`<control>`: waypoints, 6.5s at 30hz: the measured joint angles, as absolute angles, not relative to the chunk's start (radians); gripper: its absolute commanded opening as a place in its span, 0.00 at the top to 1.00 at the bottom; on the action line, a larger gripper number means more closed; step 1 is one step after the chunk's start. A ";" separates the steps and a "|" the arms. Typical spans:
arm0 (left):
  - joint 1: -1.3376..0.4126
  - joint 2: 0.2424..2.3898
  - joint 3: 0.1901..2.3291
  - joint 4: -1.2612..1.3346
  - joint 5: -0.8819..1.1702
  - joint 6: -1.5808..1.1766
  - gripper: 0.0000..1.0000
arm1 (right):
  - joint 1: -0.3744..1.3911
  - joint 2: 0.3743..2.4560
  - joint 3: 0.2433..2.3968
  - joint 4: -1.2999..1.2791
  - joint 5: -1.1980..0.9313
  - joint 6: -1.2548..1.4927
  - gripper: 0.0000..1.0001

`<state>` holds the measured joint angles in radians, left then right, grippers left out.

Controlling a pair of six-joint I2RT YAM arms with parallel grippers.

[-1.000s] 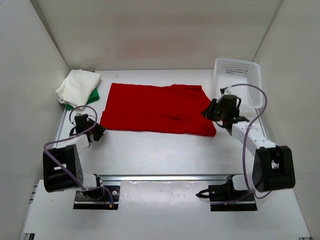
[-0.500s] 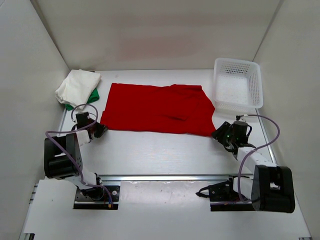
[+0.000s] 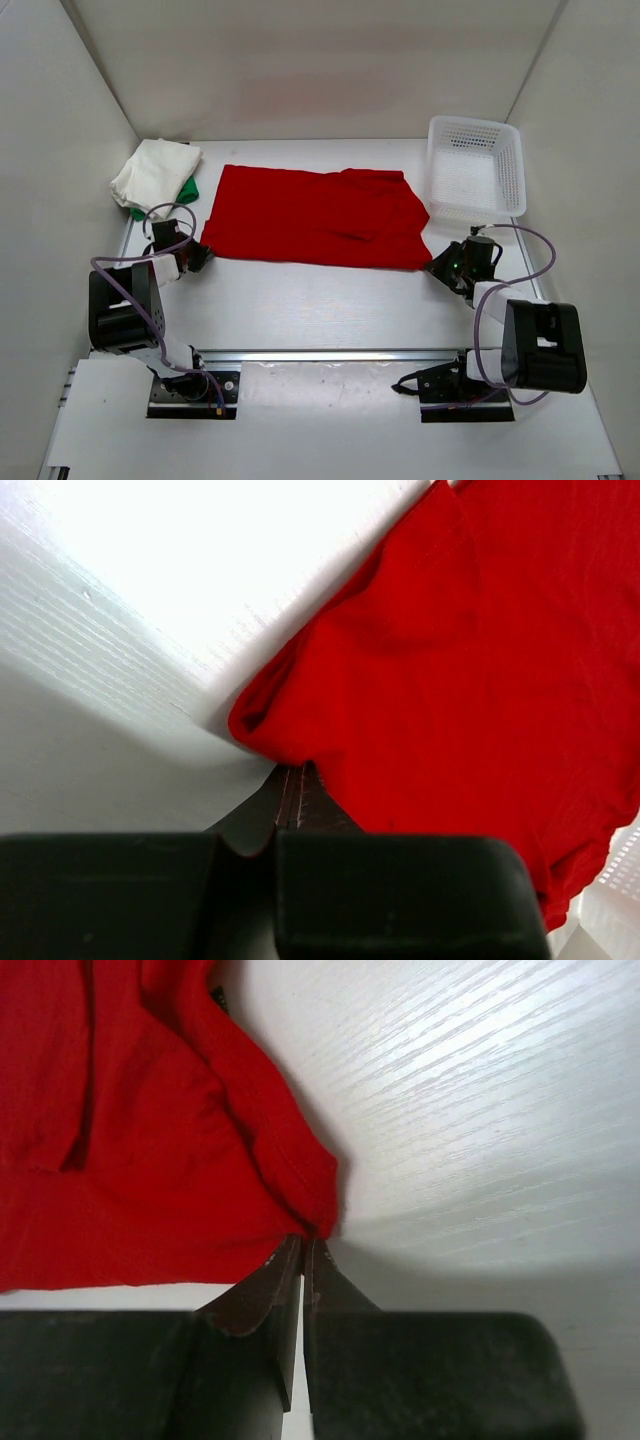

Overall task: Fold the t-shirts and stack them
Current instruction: Fold the flattened tshirt in 1/3 of the way

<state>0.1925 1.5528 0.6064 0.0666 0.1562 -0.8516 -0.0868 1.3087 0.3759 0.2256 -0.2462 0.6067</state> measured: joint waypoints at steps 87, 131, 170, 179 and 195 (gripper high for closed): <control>-0.562 1.380 0.498 0.186 0.120 -0.746 0.57 | 0.300 1.900 1.093 0.224 -0.466 0.707 0.65; -0.369 1.103 0.312 0.055 0.293 -0.803 0.54 | 0.399 1.470 0.800 -0.106 -0.367 0.473 0.66; -0.414 1.174 0.314 0.174 0.271 -0.812 0.54 | 0.215 1.945 1.319 -0.109 -0.322 0.332 1.00; -0.414 1.175 0.314 0.174 0.271 -0.812 0.54 | 0.286 1.528 0.844 0.152 -0.311 0.348 0.80; -0.413 1.170 0.313 0.176 0.271 -0.813 0.54 | 0.179 1.528 0.798 0.145 -0.350 0.449 0.65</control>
<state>-0.4133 1.1702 0.3126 0.1764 0.2710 -0.8127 0.1787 1.5276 0.7982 0.1448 -0.3504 0.4488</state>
